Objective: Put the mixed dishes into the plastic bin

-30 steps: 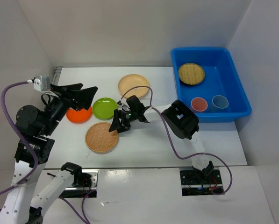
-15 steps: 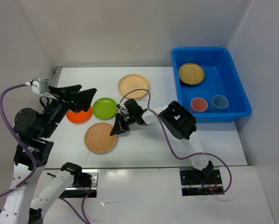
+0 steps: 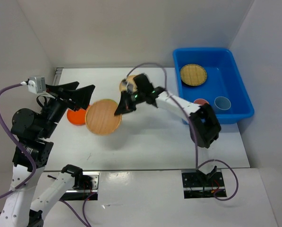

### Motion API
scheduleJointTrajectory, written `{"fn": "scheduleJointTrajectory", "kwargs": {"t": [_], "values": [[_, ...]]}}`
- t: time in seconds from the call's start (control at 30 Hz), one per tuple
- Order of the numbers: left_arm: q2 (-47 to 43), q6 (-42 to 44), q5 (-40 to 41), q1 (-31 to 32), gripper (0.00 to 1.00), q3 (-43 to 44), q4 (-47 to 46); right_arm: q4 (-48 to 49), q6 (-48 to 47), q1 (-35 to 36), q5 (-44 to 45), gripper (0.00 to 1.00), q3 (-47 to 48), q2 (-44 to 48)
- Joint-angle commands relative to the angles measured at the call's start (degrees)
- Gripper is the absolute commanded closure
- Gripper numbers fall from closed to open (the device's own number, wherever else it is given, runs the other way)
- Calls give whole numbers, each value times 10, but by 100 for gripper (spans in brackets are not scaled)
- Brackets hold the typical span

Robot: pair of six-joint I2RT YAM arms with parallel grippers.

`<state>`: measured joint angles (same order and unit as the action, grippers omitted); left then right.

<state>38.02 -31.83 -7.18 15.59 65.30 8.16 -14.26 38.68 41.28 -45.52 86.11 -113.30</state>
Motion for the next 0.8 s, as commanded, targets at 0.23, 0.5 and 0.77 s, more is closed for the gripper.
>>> {"fn": "scheduleJointTrajectory", "kwargs": {"t": [0.23,0.5,0.77], "values": [[21,28,10,2,1,40,-53,-3,48,-416,-56,99,53,211],[63,59,-7,2,1,52,-69,71,124,-567,-3,99,57,164],[106,78,-13,2,1,52,-102,135,170,-584,111,99,38,77]]}}
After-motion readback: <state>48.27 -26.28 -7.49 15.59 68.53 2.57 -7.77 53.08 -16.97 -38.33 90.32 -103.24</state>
